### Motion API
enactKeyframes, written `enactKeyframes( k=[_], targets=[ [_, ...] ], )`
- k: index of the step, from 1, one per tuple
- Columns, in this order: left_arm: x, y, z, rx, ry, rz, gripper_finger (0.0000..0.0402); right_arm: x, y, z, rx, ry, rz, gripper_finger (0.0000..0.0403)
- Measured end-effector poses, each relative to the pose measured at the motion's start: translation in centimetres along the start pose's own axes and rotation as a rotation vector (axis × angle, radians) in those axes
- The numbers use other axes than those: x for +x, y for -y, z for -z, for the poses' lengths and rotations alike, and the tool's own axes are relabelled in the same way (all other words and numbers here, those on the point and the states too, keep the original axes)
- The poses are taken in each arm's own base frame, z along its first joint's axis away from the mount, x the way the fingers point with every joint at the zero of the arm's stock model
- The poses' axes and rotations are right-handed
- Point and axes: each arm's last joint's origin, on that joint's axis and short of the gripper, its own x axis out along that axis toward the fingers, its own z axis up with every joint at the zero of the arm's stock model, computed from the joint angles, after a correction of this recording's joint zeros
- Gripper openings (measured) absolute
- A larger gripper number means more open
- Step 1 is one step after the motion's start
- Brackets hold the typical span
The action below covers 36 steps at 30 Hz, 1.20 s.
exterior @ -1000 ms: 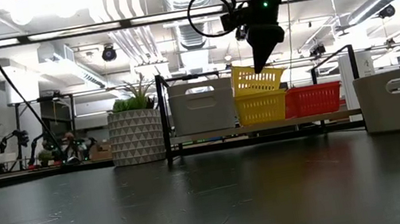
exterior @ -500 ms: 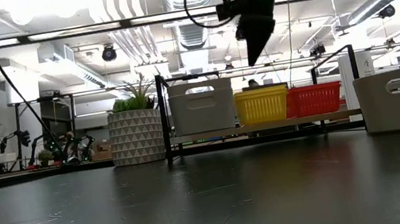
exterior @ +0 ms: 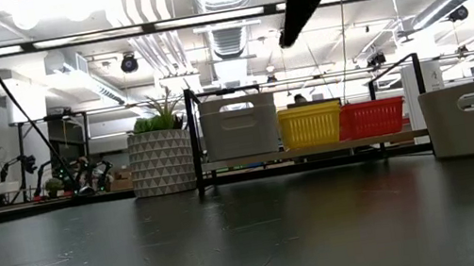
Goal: Stack baskets on shelf by color
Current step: Stack the gray bin on the gray bin on the shelf
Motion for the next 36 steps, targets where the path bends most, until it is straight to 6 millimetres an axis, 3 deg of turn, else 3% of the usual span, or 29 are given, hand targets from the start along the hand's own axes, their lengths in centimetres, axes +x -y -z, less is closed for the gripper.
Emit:
enactKeyframes(
  k=[7, 13, 18, 24, 30, 36],
  targets=[
    [-0.1, 0.1, -0.1, -0.073, 0.013, 0.019, 0.0, -1.8, -6.3, 1.0, -0.064, 0.082, 0.002, 0.0009],
    [0.0, 0.6, 0.0, -0.102, 0.011, 0.03, 0.0, -3.2, -10.5, 2.3, -0.071, 0.146, -0.038, 0.0009],
    [0.1, 1.1, 0.1, -0.131, 0.017, 0.059, 0.0, -3.6, -13.4, 4.0, -0.15, 0.227, 0.035, 0.0009],
    [0.2, 1.6, 0.0, -0.176, 0.046, 0.121, 0.0, -3.2, -14.4, 5.9, -0.217, 0.256, 0.126, 0.0009],
    [0.5, 2.4, 0.2, -0.27, 0.046, 0.177, 0.0, -1.5, -14.3, 6.9, -0.279, 0.417, 0.095, 0.0009],
    [0.8, 3.5, 0.6, -0.342, 0.024, 0.189, 0.0, -0.5, -12.0, 8.3, -0.297, 0.636, -0.046, 0.0009]
  ],
)
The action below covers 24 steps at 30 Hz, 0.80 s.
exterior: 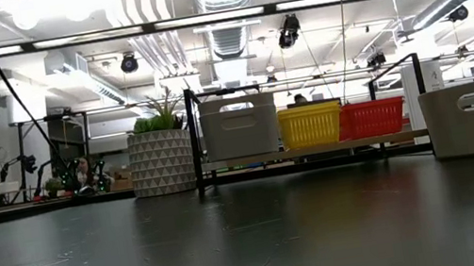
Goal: Stack baskets on shelf by color
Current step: Stack the gray bin on the gray bin on the shelf
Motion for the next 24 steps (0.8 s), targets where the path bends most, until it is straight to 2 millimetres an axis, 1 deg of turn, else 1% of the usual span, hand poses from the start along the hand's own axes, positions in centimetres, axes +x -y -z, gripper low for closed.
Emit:
enactKeyframes(
  k=[2, 4, 8, 10, 13, 16, 19, 22, 24],
  targets=[
    [0.1, 0.2, 0.1, -0.013, 0.0, 0.001, 0.0, -0.5, 1.2, 1.1, 0.012, 0.037, 0.021, 0.0009],
    [0.2, 0.3, 0.1, -0.021, -0.003, 0.002, 0.0, -1.3, 2.8, 1.6, 0.041, 0.062, 0.065, 0.0009],
    [0.3, 0.4, 0.1, -0.039, 0.002, 0.001, 0.0, -3.4, 6.1, 1.8, 0.242, 0.093, 0.138, 0.0009],
    [0.3, 0.4, 0.0, -0.053, 0.012, -0.001, 0.0, -4.7, 7.1, 1.9, 0.357, 0.073, 0.114, 0.001],
    [0.3, 0.4, 0.0, -0.057, 0.016, 0.0, 0.0, -6.6, 7.3, 2.0, 0.491, -0.008, -0.02, 0.0025],
    [0.3, 0.3, -0.1, -0.058, 0.017, -0.001, 0.0, -7.9, 7.1, 2.1, 0.665, -0.165, -0.052, 0.0055],
    [0.3, 0.4, 0.0, -0.046, 0.015, -0.001, 0.0, -8.2, 6.8, 2.3, 0.809, -0.373, 0.003, 0.0091],
    [0.3, 0.3, 0.0, -0.042, 0.013, -0.002, 0.0, -8.5, 6.7, 2.9, 0.912, -0.702, 0.139, 0.0122],
    [0.3, 0.3, 0.0, -0.042, 0.013, -0.002, 0.0, -8.5, 6.6, 3.3, 0.874, -0.908, 0.258, 0.0138]
  ],
)
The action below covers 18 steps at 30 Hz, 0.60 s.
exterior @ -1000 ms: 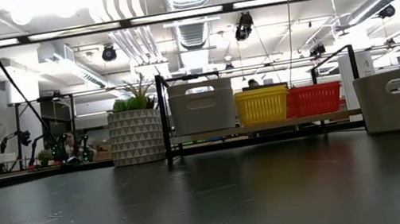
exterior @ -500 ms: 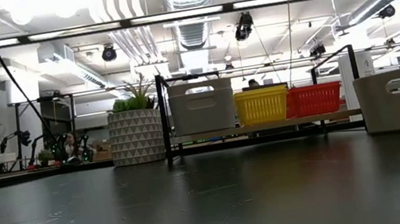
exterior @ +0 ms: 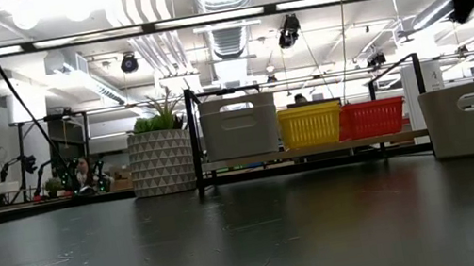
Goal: Stack baskets on shelf by color
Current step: Stack the gray bin on the gray bin on the shelf
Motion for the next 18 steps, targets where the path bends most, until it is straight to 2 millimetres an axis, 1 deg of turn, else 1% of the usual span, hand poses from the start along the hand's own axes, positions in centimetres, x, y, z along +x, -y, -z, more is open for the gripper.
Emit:
enactKeyframes(
  k=[1, 3, 5, 8, 10, 14, 18],
  targets=[
    [0.0, 0.0, 0.0, 0.0, 0.0, 0.0, 0.0, 0.2, 0.0, 0.0, -0.015, -0.038, 0.083, 0.0144],
    [0.0, 0.0, 0.0, 0.0, 0.0, 0.0, 0.0, 0.7, -0.4, -0.1, -0.035, -0.066, 0.16, 0.0156],
    [0.0, 0.0, 0.0, 0.0, 0.0, 0.0, 0.0, 1.3, -1.2, -0.3, -0.056, -0.086, 0.15, 0.0164],
    [0.0, 0.0, 0.0, -0.001, 0.0, 0.0, 0.0, 2.3, -2.4, -0.5, -0.095, -0.108, 0.078, 0.0173],
    [0.0, 0.0, 0.0, -0.009, 0.001, 0.0, 0.0, 2.8, -3.0, -0.6, -0.104, -0.111, 0.07, 0.0176],
    [0.0, 0.0, -0.1, -0.02, 0.003, 0.002, 0.0, 3.7, -3.3, -0.5, -0.135, -0.135, 0.1, 0.0176],
    [0.0, 0.0, -0.1, -0.012, 0.003, 0.002, 0.0, 4.7, -3.1, -0.3, -0.141, -0.141, 0.121, 0.0176]
  ],
)
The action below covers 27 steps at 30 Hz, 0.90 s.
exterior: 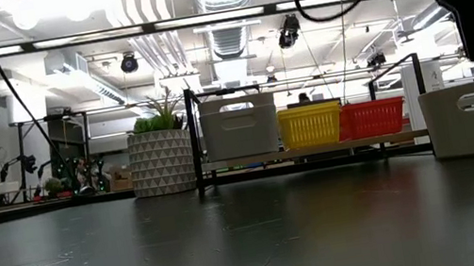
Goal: Stack baskets on shelf by color
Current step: Stack the gray bin on the gray bin on the shelf
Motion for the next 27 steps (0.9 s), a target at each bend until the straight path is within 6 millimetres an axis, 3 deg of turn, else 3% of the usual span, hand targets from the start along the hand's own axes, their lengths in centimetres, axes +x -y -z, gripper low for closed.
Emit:
enactKeyframes(
  k=[14, 18, 24, 27],
  targets=[
    [0.1, 0.0, -0.4, -0.012, 0.009, -0.001, 0.0, 6.8, -0.7, 0.7, -0.068, 0.102, -0.074, 0.0166],
    [0.1, 0.0, -0.9, -0.03, 0.025, -0.004, 0.0, 7.0, -0.7, 0.8, -0.065, 0.101, -0.073, 0.0128],
    [0.0, -0.2, -1.2, -0.035, 0.036, -0.005, 0.0, 6.3, -1.1, 0.3, -0.056, 0.127, -0.101, 0.0023],
    [-0.1, -0.2, -1.0, -0.037, 0.032, -0.004, 0.0, 5.4, -1.6, 0.0, -0.053, 0.116, -0.158, 0.0014]
  ],
)
